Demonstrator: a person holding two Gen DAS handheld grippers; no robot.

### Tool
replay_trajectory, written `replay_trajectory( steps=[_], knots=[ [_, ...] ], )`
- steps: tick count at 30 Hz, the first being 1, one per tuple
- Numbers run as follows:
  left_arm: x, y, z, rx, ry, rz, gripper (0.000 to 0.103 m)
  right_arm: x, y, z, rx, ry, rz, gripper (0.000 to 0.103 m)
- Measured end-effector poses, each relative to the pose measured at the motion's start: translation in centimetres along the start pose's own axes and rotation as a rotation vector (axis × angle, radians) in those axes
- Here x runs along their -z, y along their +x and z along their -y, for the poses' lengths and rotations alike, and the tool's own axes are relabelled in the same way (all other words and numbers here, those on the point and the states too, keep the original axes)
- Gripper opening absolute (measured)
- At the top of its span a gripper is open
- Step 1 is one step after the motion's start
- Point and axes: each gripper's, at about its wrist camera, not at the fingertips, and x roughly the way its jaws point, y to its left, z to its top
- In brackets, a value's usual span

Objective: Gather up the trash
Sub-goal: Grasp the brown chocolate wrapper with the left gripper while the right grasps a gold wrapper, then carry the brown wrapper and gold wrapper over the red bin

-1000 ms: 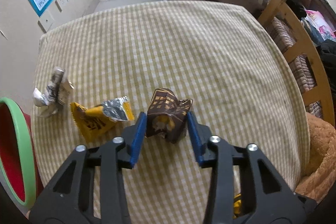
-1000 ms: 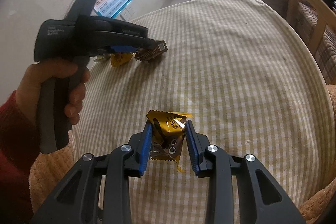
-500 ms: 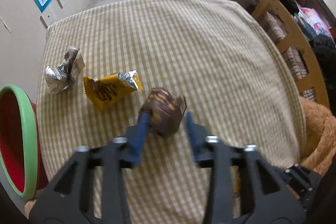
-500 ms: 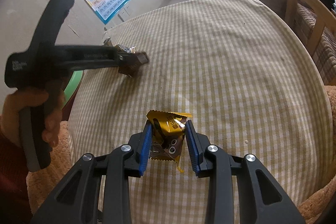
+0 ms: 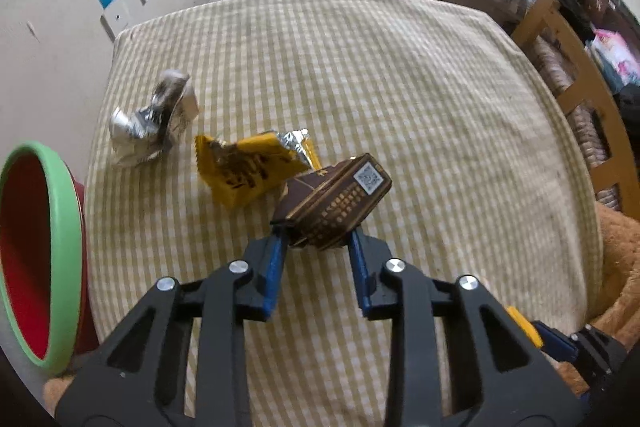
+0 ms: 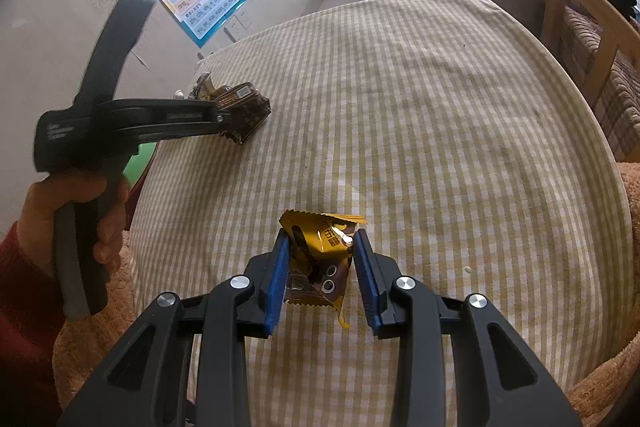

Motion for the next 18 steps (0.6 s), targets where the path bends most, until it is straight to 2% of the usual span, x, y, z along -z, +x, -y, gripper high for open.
replay_trajectory(
  steps=[3,5,8,14,18],
  knots=[
    [0.8,-1.6,-0.4,0.021,-0.025,0.033,0.028,0.0,0.0,-0.1,0.004,-0.004,0.0,0.032],
    [1.6,-3.1,-1.1,0.07,-0.08,0.051,0.028,0.0,-0.1,-0.1,0.008,-0.008,0.0,0.032],
    [2.6,-5.5,-1.6,0.092,-0.124,0.102,0.028,0.1,0.1,-0.3,0.016,-0.017,-0.007,0.032],
    [4.7,-9.5,-1.9,0.041,-0.152,0.193,0.028,0.1,0.7,-1.3,0.033,-0.066,-0.031,0.032],
    [5.7,-10.7,-2.2,0.004,-0.156,0.218,0.028,-0.3,0.8,-2.2,0.042,-0.104,-0.03,0.032]
  ],
)
